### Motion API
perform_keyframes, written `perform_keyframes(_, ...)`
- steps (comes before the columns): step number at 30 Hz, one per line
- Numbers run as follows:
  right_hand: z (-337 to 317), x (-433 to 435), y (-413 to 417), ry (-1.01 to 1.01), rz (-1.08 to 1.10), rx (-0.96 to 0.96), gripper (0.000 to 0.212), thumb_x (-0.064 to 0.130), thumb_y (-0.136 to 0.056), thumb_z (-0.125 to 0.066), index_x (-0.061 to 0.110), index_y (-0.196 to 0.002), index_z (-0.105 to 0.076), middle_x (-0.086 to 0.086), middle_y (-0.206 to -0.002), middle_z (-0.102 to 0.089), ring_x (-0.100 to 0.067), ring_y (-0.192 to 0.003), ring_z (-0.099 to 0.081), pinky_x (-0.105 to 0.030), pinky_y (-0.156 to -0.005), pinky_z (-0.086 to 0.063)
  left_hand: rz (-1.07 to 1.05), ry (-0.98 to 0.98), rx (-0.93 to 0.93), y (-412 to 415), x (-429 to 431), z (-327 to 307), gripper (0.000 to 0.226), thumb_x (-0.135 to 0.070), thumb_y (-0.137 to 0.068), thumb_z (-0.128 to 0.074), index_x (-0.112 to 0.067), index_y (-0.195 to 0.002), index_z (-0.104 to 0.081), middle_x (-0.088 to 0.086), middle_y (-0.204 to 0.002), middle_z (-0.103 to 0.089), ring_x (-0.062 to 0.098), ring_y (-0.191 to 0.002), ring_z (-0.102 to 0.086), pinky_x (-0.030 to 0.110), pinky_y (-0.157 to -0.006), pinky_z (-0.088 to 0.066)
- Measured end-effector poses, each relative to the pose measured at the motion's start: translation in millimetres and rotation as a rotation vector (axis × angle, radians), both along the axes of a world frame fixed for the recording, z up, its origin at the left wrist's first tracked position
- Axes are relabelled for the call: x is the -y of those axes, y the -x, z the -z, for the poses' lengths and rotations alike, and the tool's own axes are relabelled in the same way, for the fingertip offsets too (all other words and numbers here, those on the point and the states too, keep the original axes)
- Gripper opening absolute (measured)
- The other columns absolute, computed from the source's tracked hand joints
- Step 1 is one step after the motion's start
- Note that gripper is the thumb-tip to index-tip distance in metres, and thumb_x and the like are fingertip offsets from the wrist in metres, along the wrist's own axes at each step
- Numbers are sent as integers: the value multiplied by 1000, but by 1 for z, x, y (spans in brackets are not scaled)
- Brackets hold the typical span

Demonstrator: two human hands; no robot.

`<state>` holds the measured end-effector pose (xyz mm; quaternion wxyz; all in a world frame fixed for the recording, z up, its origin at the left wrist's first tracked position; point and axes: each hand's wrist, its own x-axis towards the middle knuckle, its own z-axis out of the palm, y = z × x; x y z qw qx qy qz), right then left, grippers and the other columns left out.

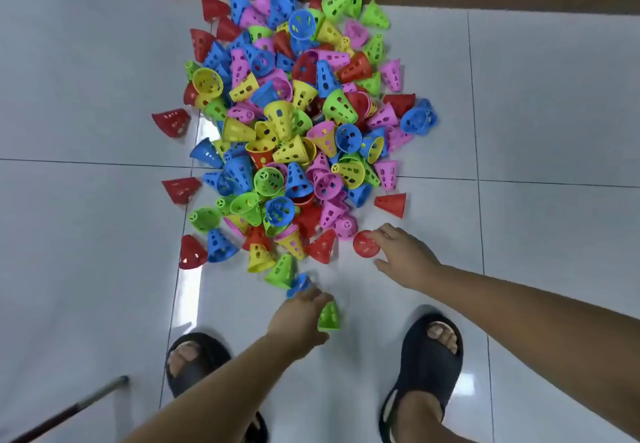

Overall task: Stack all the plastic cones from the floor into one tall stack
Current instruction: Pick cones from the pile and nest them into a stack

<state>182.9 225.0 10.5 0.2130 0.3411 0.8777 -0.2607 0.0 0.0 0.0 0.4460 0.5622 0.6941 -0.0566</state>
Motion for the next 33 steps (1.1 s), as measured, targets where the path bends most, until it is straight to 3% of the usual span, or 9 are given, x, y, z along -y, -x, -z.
perform_keyframes(3, 33, -5, -4, -18, -47, -32, 58, 35, -96, -70, 28, -149, -47, 0, -138, -47, -27, -121, -56, -39, -84, -55, 34, -5, -45, -14, 11, 33, 71, -57, -89, -74, -33, -151, -46, -4, -155, -41, 26, -133, -54, 38, -98, -51)
perform_keyframes(6, 62, -11, -8, -21, -93, -23, 59, 37, -94, -72, 28, -147, -48, 0, -138, -46, -27, -119, -57, -41, -81, -58, -94, -28, -101, -30, 19, 62, 57, -67, -95, -60, -34, -140, -52, -5, -146, -42, 25, -123, -60, 39, -82, -56)
perform_keyframes(9, 90, -15, -13, -28, -134, -91, 54, 32, -92, -74, 28, -142, -52, 2, -133, -47, -26, -112, -61, -41, -77, -58, -155, -84, -138, -48, 23, 84, 42, -50, -95, -63, -35, -133, -53, -7, -144, -37, 24, -121, -60, 36, -73, -55)
perform_keyframes(12, 108, -16, -14, 6, -106, -166, 50, 33, -92, -76, 27, -138, -55, 4, -129, -49, -26, -106, -63, -43, -79, -58, -210, -116, -125, -65, 20, 97, 52, -33, -91, -67, -38, -139, -47, -7, -144, -35, 23, -120, -59, 33, -71, -53)
perform_keyframes(17, 108, -20, -20, 62, 16, -281, 46, 39, -91, -78, 25, -131, -59, 8, -119, -56, -15, -89, -64, -37, -81, -57, -449, -277, 72, -60, -14, 106, 80, -25, -86, -77, -39, -153, -37, -7, -138, -43, 21, -112, -64, 42, -81, -59)
perform_keyframes(21, 84, -30, -26, 100, 128, -324, 51, 41, -87, -83, 24, -130, -61, 13, -109, -60, 6, -82, -60, -19, -78, -48, -614, -479, 172, -50, -55, 105, 74, -20, -91, -77, -29, -156, -43, -3, -130, -59, 12, -109, -61, 25, -84, -49)
perform_keyframes(24, 61, -36, -26, 68, 220, -348, 50, 41, -86, -85, 25, -128, -63, 20, -98, -61, 17, -83, -59, -6, -70, -44, -616, -540, 203, -49, -65, 104, 68, -20, -91, -76, -30, -151, -46, -3, -122, -69, 16, -109, -66, 31, -89, -52)
perform_keyframes(29, 27, -28, -22, 38, 222, -379, 48, 42, -85, -86, 31, -125, -63, 24, -100, -62, 19, -84, -59, -5, -69, -44, -647, -631, 277, -45, -63, 97, 64, -14, -87, -81, -35, -139, -49, -8, -121, -72, 14, -112, -70, 35, -97, -57)
perform_keyframes(33, 7, 5, -22, 7, 182, -428, 48, 39, -83, -88, 27, -123, -63, 24, -92, -63, 17, -83, -61, -2, -70, -43, -742, -678, 321, -49, -51, 92, 64, -8, -82, -84, -35, -129, -51, -16, -113, -69, 7, -105, -71, 41, -91, -60)
